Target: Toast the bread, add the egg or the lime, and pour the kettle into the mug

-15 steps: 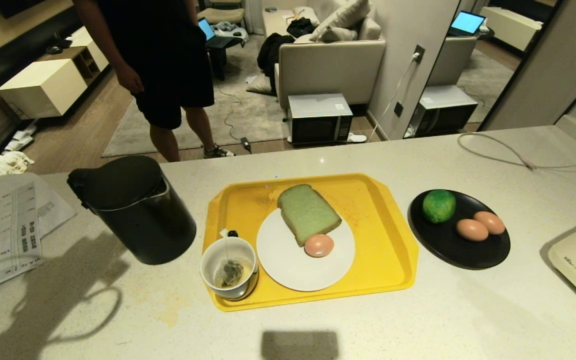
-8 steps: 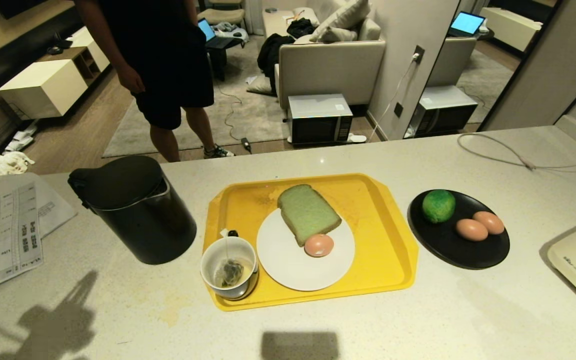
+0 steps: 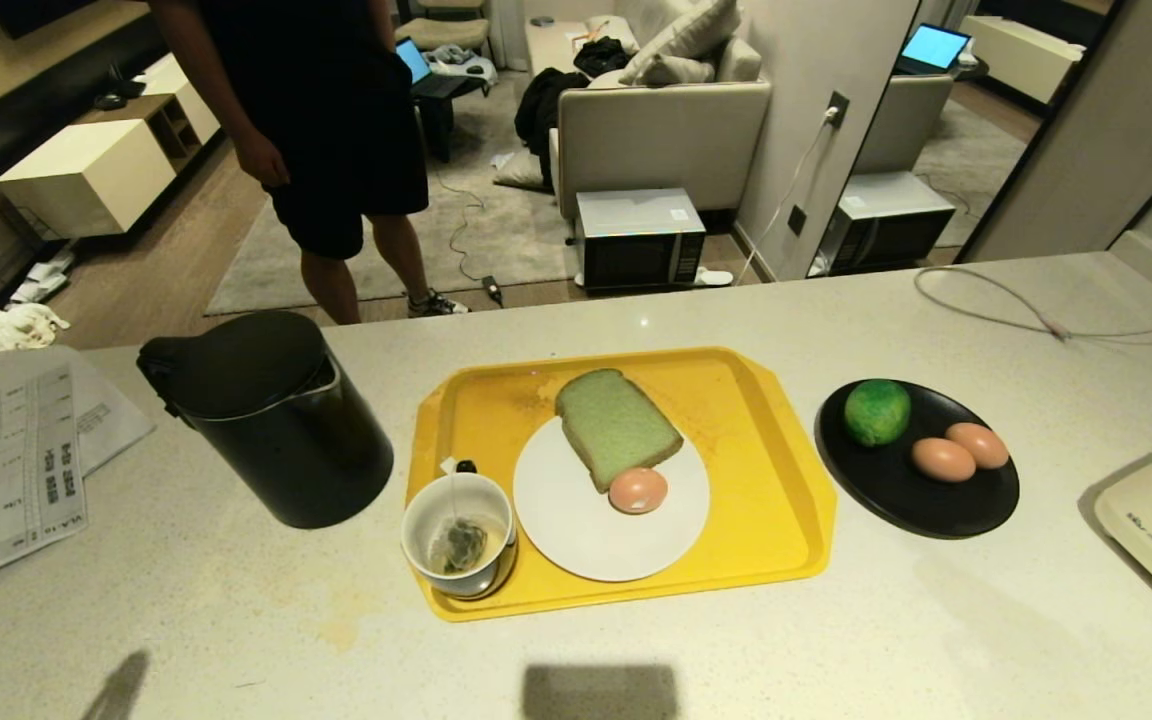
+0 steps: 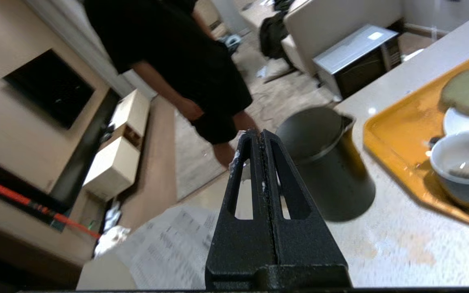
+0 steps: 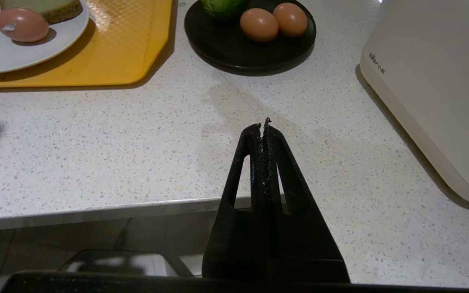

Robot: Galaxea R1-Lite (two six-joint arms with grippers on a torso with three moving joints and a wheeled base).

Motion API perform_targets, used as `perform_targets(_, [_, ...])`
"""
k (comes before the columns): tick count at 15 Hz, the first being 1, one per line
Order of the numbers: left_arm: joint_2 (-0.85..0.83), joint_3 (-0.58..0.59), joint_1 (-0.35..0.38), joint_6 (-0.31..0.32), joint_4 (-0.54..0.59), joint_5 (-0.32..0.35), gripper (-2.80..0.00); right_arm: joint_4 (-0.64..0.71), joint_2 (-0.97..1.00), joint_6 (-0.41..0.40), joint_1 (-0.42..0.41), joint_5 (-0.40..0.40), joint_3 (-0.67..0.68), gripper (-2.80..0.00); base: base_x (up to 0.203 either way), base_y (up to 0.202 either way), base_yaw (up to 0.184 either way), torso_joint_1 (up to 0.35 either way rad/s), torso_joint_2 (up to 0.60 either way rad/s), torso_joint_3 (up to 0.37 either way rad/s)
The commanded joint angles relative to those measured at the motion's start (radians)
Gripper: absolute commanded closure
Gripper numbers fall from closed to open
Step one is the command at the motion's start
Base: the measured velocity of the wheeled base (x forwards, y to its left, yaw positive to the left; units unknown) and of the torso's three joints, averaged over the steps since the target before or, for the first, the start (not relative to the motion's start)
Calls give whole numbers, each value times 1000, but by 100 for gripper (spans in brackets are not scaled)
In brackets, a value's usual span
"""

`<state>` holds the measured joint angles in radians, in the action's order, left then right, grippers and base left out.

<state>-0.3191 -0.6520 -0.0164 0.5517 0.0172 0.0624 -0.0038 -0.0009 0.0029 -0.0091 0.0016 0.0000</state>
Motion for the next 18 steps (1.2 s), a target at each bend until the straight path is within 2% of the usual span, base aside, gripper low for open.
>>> perform_targets(1, [132, 118, -1, -13, -21, -25, 0, -1, 1, 0, 0, 0, 2, 0, 0, 0, 0, 0, 0, 0])
perform_targets(5, [293, 306, 10, -64, -60, -39, 0, -1, 1, 0, 0, 0, 2, 0, 0, 0, 0, 0, 0, 0])
perform_targets(7, [319, 393, 11, -90, -57, -33, 0, -1, 1, 0, 0, 0, 2, 0, 0, 0, 0, 0, 0, 0])
perform_targets(9, [322, 473, 12, -138, -78, -29, 0, -1, 1, 0, 0, 0, 2, 0, 0, 0, 0, 0, 0, 0])
perform_targets(12, [322, 626, 12, -221, -173, -17, 0, -1, 1, 0, -1, 0, 2, 0, 0, 0, 0, 0, 0, 0])
perform_targets(15, [322, 652, 12, -311, -134, -21, 0, -1, 1, 0, 0, 0, 2, 0, 0, 0, 0, 0, 0, 0])
perform_targets(17, [321, 652, 12, -326, -52, -21, 0, -1, 1, 0, 0, 0, 2, 0, 0, 0, 0, 0, 0, 0])
perform_targets(18, [322, 652, 12, -341, -57, -19, 0, -1, 1, 0, 0, 0, 2, 0, 0, 0, 0, 0, 0, 0])
